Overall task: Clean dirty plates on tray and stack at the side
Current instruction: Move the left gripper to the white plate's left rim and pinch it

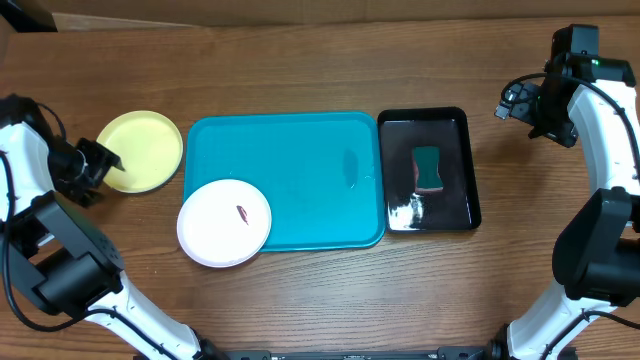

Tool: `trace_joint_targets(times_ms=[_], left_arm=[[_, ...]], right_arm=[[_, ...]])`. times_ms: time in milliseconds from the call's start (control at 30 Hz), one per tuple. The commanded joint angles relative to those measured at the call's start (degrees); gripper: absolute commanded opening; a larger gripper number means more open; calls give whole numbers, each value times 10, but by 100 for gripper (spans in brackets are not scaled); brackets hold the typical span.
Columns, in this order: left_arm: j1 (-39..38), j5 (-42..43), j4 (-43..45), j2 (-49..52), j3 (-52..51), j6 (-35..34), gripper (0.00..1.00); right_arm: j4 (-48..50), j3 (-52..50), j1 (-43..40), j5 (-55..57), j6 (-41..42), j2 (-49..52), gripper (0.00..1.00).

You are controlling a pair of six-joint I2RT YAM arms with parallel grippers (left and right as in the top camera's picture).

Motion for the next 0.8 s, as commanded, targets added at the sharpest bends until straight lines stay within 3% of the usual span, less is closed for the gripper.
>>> trace_joint_targets(times_ms=[0, 133, 300, 567, 767], left_arm=[[-25, 22, -67, -34, -4, 22, 64], [-51, -21, -127, -78, -11, 22, 62], [-90, -64, -136, -195, -79, 12, 62], [-148, -66, -64, -452, -289, 0, 62], [-152, -69, 21, -528, -433, -26, 49]], right_arm=[[3, 3, -4, 4, 4, -5, 100], [3, 3, -4, 4, 4, -5, 100], [3, 3, -4, 4, 4, -5, 100], [3, 3, -4, 4, 4, -5, 100], [3, 3, -4, 4, 4, -5, 100]])
